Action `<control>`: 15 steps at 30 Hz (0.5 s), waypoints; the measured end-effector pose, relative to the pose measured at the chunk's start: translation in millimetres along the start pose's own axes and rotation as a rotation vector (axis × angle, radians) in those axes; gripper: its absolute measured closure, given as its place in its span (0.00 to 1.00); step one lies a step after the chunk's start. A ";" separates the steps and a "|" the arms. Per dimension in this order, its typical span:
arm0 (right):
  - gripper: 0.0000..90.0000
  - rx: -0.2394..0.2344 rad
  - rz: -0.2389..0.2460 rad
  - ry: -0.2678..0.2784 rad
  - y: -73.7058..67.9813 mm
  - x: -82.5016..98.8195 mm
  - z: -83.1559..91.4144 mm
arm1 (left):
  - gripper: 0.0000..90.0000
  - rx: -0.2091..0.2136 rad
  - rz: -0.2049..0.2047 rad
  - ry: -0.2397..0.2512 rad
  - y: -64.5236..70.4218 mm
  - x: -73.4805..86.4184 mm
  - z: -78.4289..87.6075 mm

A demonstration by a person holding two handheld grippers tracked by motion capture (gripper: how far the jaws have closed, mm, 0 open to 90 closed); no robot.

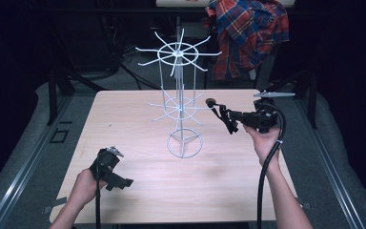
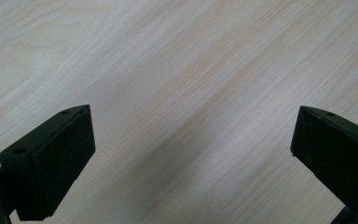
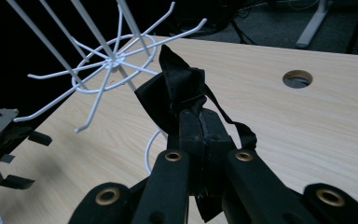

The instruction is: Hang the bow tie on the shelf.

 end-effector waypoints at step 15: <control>0.99 -0.030 0.059 -0.090 -24.5 14.7 -30.9 | 0.00 0.003 -0.005 -0.004 0.7 0.3 -0.2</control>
Point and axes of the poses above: each handheld gripper's, and its own axes: z roughly backward along the jaws, x roughly out of its underside, y roughly to its right, the point moved 10 cm from there along -z, roughly forward along the jaws, and after that the axes turned 8 degrees about -y, right-handed, at the moved point
